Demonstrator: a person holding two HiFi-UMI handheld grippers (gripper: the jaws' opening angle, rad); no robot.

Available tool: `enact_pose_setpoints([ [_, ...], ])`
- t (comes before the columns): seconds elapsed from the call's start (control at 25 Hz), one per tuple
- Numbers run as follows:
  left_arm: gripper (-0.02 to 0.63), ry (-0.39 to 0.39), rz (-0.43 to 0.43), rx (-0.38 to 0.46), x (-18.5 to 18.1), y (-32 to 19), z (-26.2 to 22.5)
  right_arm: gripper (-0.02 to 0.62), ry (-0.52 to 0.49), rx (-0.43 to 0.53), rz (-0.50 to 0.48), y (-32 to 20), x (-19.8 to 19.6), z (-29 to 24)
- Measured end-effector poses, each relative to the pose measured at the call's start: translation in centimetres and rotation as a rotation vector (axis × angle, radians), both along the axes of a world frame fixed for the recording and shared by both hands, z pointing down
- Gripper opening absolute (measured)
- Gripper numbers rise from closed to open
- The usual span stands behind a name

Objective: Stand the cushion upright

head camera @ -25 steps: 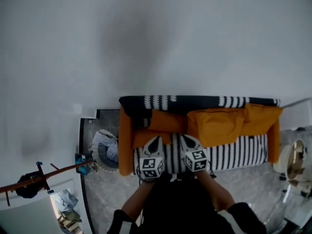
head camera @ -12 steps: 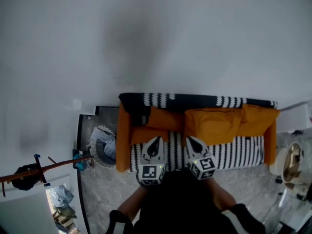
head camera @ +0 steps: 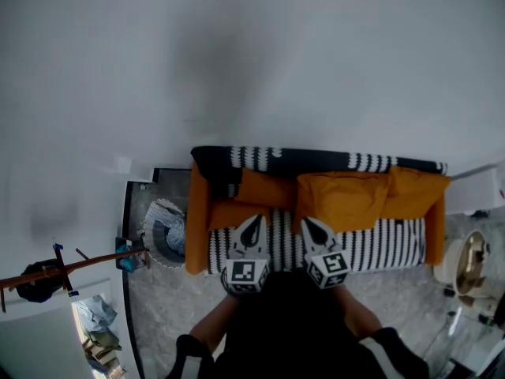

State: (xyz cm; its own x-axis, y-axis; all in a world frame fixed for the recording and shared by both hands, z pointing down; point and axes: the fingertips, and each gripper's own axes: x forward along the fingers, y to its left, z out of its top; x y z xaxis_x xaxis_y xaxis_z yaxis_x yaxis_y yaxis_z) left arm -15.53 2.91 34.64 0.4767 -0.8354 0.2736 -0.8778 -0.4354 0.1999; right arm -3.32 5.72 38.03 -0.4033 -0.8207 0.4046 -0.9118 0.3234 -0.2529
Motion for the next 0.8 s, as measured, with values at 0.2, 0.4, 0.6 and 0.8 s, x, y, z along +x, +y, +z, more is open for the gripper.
enact_pose_setpoints([
  [0.2,-0.003,-0.005,0.011,0.002,0.3,0.5,-0.1,-0.006,-0.008,-0.002,-0.006,0.4,0.0,0.1],
  [0.4,-0.003,-0.008,0.014,0.0,0.3,0.8,0.0,-0.006,-0.011,-0.003,0.001,0.7,0.2,0.1],
  [0.6,-0.003,0.0,0.011,-0.004,0.3,1.1,0.0,-0.006,-0.007,-0.01,0.004,1.1,0.4,0.3],
  [0.8,-0.003,-0.011,0.021,0.002,0.4,1.5,0.1,-0.006,-0.009,0.002,-0.005,1.5,0.3,0.1],
])
